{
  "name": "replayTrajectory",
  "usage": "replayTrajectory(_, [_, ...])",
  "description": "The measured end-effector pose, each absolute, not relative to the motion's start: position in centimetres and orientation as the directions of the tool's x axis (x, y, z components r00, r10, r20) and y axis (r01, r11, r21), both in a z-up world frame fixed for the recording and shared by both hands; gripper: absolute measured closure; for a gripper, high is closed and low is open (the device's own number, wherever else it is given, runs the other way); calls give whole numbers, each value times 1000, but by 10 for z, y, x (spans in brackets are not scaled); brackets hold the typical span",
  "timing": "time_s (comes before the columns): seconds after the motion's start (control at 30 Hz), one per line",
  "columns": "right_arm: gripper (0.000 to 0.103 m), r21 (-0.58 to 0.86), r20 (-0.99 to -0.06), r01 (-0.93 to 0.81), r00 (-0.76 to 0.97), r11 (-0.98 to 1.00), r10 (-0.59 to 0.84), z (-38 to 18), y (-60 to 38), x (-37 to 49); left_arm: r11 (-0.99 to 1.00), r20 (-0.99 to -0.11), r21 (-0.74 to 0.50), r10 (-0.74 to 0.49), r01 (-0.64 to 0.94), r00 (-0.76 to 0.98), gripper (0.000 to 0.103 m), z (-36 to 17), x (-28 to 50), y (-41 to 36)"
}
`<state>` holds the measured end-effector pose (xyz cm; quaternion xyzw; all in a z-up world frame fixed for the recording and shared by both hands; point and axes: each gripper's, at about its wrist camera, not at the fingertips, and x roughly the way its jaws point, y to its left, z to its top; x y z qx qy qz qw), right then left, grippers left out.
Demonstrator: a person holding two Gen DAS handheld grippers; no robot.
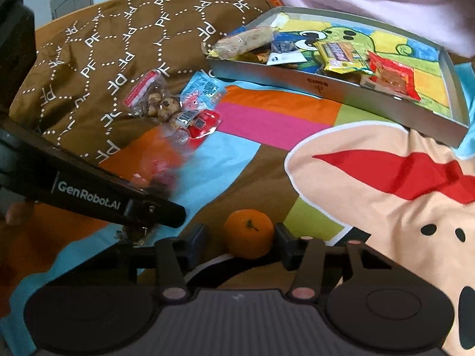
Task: Organize snacks
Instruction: 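Lift the jerky packet with the left gripper while the right hovers over the mandarin, then close the right gripper on the mandarin while the left holds the jerky packet up, then carry the jerky packet and mandarin into the tray and open both grippers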
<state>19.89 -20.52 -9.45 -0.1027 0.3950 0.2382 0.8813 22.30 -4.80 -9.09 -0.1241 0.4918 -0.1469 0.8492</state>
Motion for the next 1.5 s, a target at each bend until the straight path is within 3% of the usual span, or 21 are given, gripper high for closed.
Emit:
replayTrajectory(0.1, [62, -6, -744, -497, 582, 868, 328, -94, -206, 199, 922, -788, -354, -385, 159, 481, 89, -88, 222, -52])
replayTrajectory(0.63, [62, -129, -670, -418, 705, 899, 232, -85, -216, 197, 925, -708, -329, -376, 193, 598, 89, -73, 218, -53])
replayTrajectory(0.97, [62, -156, -474, -331, 852, 931, 223, -55, -237, 204, 905, -622, -376, -405, 198, 670, 89, -32, 242, -63])
replayTrajectory(1.2, [62, -88, -399, -177, 908, 980, 128, -44, -277, 224, 879, -531, -368, -465, 302, 708, 89, 9, 291, -103])
replayTrajectory(1.5, [62, -9, -351, -49, 935, 999, 43, -41, -318, 259, 867, -522, -385, -487, 317, 700, 89, 24, 369, -149])
